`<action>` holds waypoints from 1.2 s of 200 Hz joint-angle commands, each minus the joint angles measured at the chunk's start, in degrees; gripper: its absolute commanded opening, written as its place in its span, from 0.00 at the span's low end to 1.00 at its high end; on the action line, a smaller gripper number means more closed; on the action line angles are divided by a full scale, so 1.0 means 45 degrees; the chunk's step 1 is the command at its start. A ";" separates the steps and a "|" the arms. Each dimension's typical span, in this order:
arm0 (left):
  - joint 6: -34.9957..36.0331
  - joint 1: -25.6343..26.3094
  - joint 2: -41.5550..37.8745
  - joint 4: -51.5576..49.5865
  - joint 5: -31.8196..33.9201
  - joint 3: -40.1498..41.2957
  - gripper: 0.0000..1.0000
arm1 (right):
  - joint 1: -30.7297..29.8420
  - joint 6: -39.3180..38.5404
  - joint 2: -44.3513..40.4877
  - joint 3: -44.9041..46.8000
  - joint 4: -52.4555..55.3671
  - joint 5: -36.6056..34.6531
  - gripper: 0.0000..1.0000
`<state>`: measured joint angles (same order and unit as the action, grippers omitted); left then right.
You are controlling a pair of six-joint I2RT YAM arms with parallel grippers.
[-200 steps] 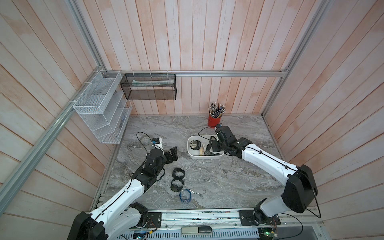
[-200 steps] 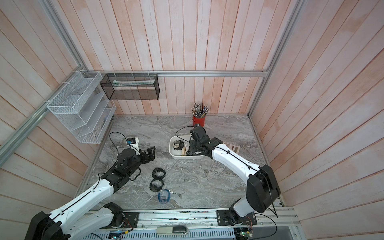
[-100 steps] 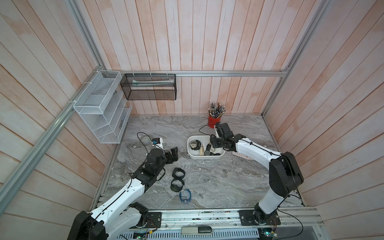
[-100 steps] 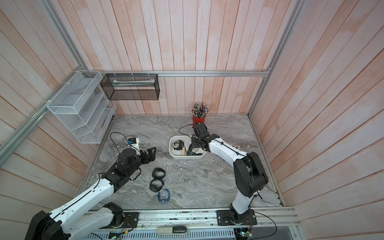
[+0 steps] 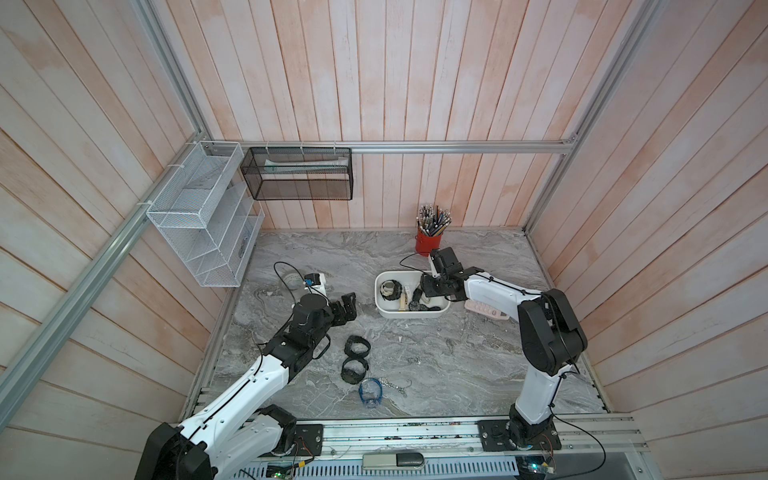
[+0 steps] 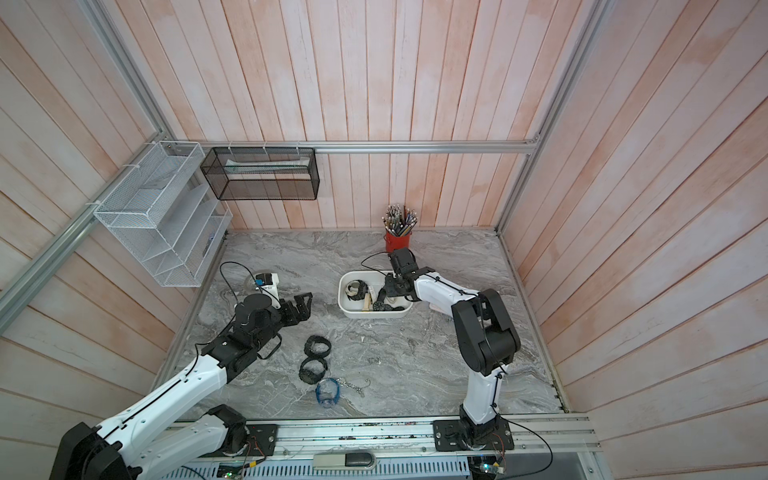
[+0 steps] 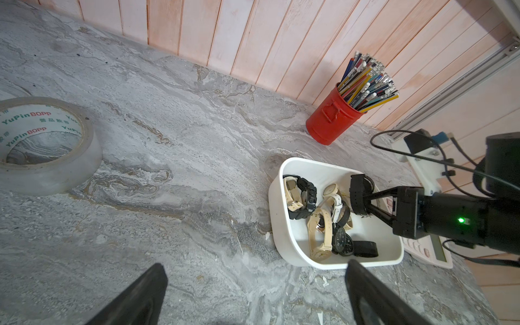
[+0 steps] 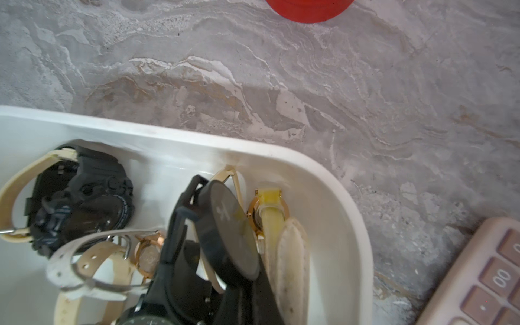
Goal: Put the watch into the storage box
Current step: Place the watch in the storage box, then pick up the watch at the center of the board.
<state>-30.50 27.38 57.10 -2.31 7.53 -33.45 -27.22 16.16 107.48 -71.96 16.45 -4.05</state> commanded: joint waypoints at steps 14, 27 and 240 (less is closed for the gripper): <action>-0.0244 -0.0068 -0.0038 -0.0272 -0.0102 -0.0370 1.00 | 0.0073 -0.0315 0.0420 -0.0245 -0.0312 0.0580 0.03; -0.0348 -0.0068 -0.0108 -0.0273 0.0004 -0.0305 1.00 | 0.0111 -0.0311 0.0326 -0.0158 -0.0488 0.0681 0.07; -0.1491 -0.0100 -0.0992 -0.3313 -0.2210 -0.0570 0.88 | 0.0444 0.0671 -0.6346 0.3729 -0.4240 0.3599 0.85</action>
<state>-38.61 27.05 52.75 -15.57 1.23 -36.71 -25.34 17.93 81.03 -58.17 1.56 13.08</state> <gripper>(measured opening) 0.902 0.840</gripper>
